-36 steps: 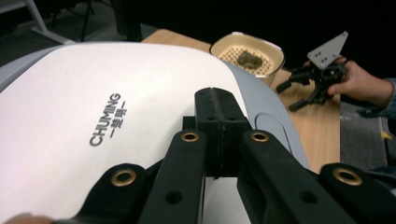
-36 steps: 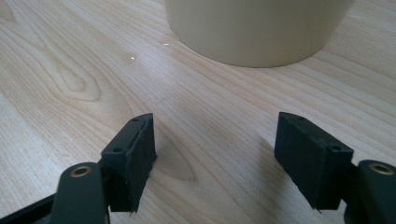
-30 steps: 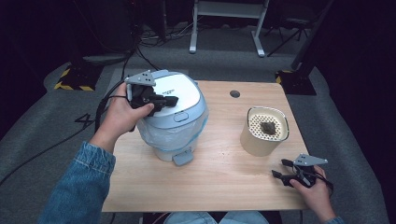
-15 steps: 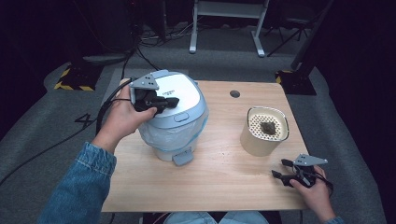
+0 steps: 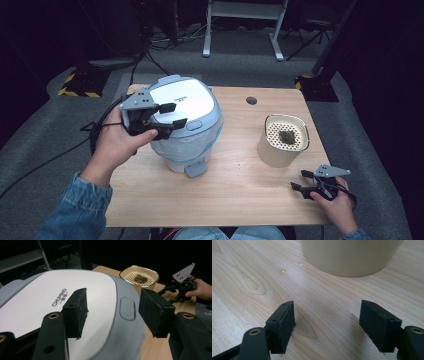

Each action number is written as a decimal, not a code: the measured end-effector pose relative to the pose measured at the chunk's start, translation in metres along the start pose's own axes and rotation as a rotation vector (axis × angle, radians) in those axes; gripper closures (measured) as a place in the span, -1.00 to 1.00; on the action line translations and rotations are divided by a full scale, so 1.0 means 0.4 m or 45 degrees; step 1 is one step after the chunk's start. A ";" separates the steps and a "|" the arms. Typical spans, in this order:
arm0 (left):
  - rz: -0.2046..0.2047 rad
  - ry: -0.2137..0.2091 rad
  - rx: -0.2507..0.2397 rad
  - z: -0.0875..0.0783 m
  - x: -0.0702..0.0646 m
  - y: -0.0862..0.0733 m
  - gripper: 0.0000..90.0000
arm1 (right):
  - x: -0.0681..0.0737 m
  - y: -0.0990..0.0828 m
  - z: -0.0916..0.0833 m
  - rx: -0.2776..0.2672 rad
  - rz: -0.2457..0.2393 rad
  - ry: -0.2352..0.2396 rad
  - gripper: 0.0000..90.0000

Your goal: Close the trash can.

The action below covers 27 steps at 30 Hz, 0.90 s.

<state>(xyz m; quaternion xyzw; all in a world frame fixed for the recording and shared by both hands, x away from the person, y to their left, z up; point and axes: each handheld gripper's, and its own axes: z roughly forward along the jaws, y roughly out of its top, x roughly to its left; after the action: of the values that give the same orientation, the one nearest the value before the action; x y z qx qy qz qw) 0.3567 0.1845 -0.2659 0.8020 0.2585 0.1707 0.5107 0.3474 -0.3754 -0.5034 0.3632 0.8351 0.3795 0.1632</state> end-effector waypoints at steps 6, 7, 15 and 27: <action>0.010 0.067 0.006 -0.055 -0.046 -0.047 -0.19 | 0.000 0.000 0.000 0.001 -0.002 0.000 -0.36; 0.006 0.077 0.011 -0.066 -0.054 -0.061 -0.20 | -0.001 0.000 0.000 0.001 -0.002 0.000 -0.36; -0.010 0.156 0.055 -0.093 -0.091 -0.141 -0.26 | -0.001 0.001 0.000 0.002 -0.004 0.000 -0.36; -0.130 0.157 0.120 -0.046 -0.084 -0.307 -0.27 | -0.001 0.001 0.000 0.002 -0.005 0.000 -0.36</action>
<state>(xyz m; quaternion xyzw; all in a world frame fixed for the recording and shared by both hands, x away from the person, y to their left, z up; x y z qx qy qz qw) 0.2903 0.2205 -0.3701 0.7989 0.3378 0.1813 0.4635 0.3478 -0.3754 -0.5033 0.3617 0.8362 0.3783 0.1638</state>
